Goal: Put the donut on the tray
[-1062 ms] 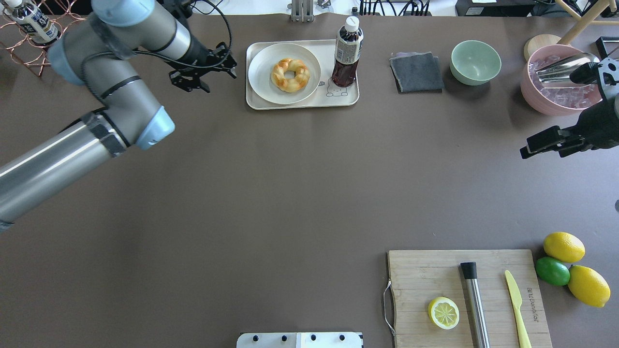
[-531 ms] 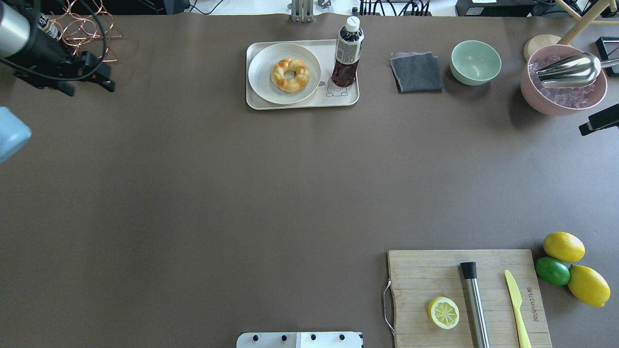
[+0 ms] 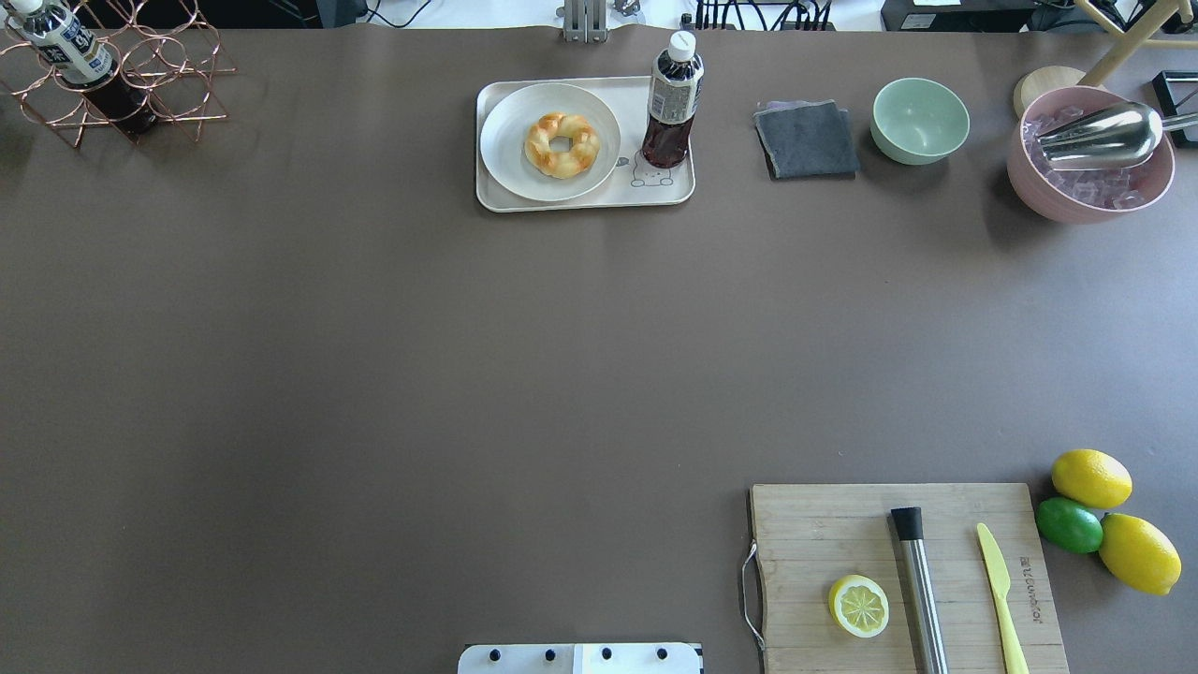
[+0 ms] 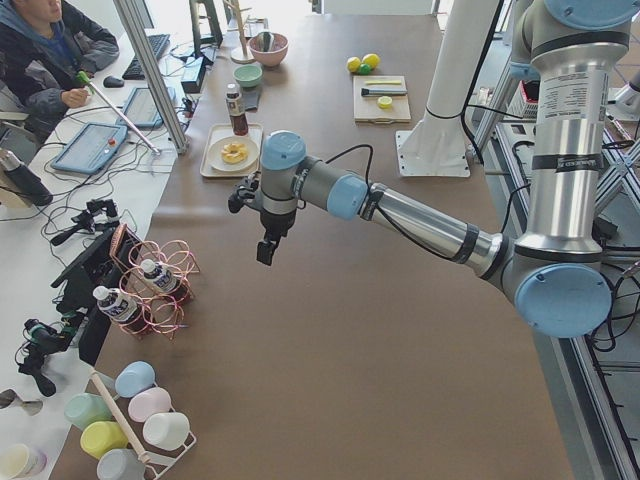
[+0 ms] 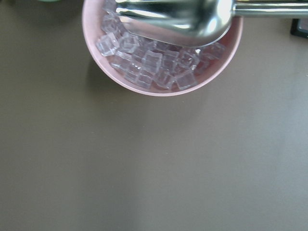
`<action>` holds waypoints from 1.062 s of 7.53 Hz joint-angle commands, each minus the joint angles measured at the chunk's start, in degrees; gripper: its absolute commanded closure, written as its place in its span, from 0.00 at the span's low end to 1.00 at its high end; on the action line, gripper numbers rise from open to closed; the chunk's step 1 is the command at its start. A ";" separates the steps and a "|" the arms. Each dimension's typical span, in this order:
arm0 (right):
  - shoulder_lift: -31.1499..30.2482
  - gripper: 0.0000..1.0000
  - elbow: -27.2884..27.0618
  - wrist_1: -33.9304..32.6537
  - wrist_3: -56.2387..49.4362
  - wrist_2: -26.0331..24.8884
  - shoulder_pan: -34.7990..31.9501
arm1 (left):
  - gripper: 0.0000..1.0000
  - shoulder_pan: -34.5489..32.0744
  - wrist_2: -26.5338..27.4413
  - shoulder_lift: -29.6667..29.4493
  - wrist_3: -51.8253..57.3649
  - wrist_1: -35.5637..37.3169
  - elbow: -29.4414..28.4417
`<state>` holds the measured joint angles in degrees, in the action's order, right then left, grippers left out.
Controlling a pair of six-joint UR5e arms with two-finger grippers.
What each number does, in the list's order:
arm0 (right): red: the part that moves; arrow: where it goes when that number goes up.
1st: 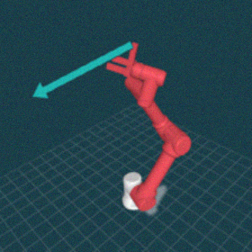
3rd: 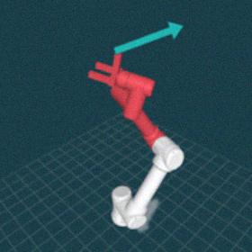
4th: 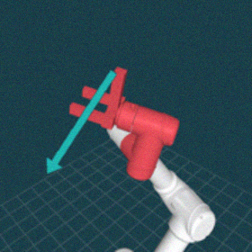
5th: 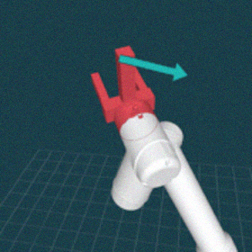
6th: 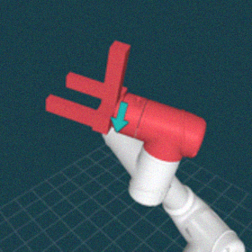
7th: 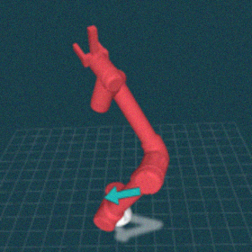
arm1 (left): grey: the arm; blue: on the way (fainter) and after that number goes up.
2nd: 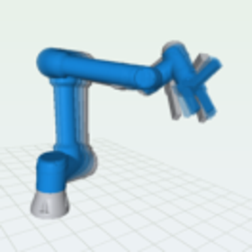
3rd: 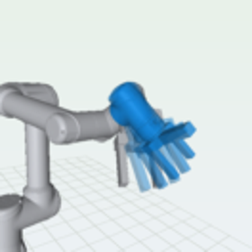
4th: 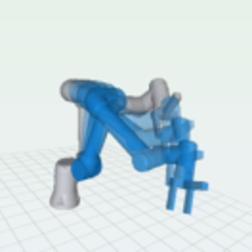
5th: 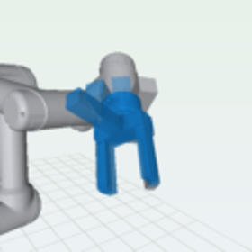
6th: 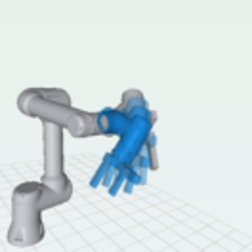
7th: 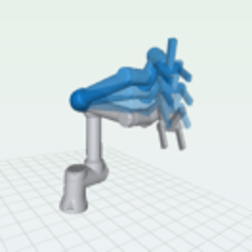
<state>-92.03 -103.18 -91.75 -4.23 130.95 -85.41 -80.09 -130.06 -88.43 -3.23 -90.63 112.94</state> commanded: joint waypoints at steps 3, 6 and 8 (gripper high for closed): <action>-4.03 0.00 -0.35 -1.77 -7.37 -4.30 -3.97 | 0.03 -10.69 -0.11 13.44 23.18 -0.34 -0.20; -5.35 0.00 -1.06 -1.77 -7.37 -4.30 -4.94 | 0.03 -10.96 0.06 14.07 22.92 -0.52 0.17; -5.35 0.00 -1.06 -1.77 -7.37 -4.21 -5.03 | 0.03 -10.96 -0.11 14.16 22.92 -0.52 0.08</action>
<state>-97.24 -104.18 -93.52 -11.60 126.69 -90.28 -91.01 -130.04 -74.40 19.73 -91.14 112.99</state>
